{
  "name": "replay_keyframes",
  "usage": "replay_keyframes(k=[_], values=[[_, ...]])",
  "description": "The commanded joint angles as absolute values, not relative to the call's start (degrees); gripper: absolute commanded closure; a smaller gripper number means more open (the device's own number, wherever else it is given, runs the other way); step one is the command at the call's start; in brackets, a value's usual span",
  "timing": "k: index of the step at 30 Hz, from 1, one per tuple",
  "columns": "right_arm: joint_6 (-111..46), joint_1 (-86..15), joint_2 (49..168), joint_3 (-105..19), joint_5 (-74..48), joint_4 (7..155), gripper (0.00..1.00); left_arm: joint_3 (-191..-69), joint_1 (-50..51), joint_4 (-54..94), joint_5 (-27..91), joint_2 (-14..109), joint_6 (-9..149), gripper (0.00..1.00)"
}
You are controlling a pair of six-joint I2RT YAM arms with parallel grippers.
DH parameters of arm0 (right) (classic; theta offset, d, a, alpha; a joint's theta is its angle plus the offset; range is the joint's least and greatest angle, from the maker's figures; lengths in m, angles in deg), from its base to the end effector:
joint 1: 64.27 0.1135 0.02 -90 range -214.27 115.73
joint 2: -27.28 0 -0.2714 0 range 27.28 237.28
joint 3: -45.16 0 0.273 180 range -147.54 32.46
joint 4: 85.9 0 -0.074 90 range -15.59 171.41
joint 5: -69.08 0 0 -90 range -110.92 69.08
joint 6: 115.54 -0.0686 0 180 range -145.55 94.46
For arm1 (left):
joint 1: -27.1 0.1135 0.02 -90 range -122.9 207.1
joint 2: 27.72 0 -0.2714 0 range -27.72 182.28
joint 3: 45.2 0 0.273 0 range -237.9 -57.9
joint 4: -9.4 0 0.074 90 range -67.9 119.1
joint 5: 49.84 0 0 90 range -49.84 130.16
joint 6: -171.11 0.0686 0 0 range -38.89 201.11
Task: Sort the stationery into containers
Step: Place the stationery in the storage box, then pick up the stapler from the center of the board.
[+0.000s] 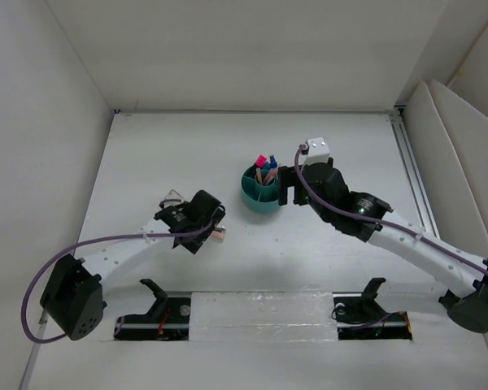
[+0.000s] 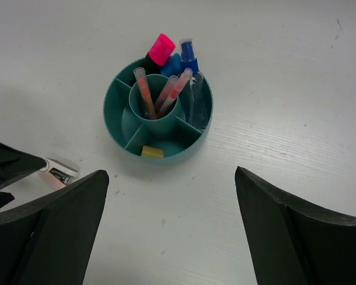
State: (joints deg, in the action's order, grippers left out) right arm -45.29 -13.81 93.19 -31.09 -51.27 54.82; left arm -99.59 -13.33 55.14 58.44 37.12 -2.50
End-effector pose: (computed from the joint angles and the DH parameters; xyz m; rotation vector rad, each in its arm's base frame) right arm 0.2141 0.2049 0.3458 -0.2193 1.9972 0.2326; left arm 0.2046 -0.1461 0.1940 -1.0531 2.3226 -0.4914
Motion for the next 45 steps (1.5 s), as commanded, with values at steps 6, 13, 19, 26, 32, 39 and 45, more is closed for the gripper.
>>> replay_keyframes(k=[6, 13, 19, 26, 32, 39, 45], values=[[-45.76, -12.06, 91.18, -30.64, -49.66, 56.01, 0.06, -100.97, -11.14, 55.58, 62.39, 46.53, -7.75, 0.0], [-45.14, -11.53, 89.51, -30.03, -49.14, 57.06, 0.06, -101.49, -11.14, 53.65, 63.45, 51.45, -9.07, 0.0], [-45.14, -11.01, 89.51, -30.03, -49.14, 57.06, 0.06, -104.04, -11.14, 56.11, 62.83, 55.41, -11.53, 0.08], [-44.62, -10.48, 87.93, -28.89, -49.14, 57.59, 0.06, -106.32, -11.14, 58.22, 62.31, 57.44, -13.28, 0.14], [-44.62, -10.48, 87.4, -28.27, -48.61, 58.2, 0.06, -107.47, -11.14, 60.85, 62.83, 59.11, -14.42, 0.25], [-44.62, -9.95, 86.88, -28.27, -48.08, 58.73, 0.06, -107.47, -11.14, 60.86, 62.83, 60.34, -14.43, 0.37], [-44.09, -9.43, 85.82, -27.74, -48.08, 58.73, 0.06, -108.61, -11.14, 60.86, 62.31, 62.62, -14.43, 0.44]])
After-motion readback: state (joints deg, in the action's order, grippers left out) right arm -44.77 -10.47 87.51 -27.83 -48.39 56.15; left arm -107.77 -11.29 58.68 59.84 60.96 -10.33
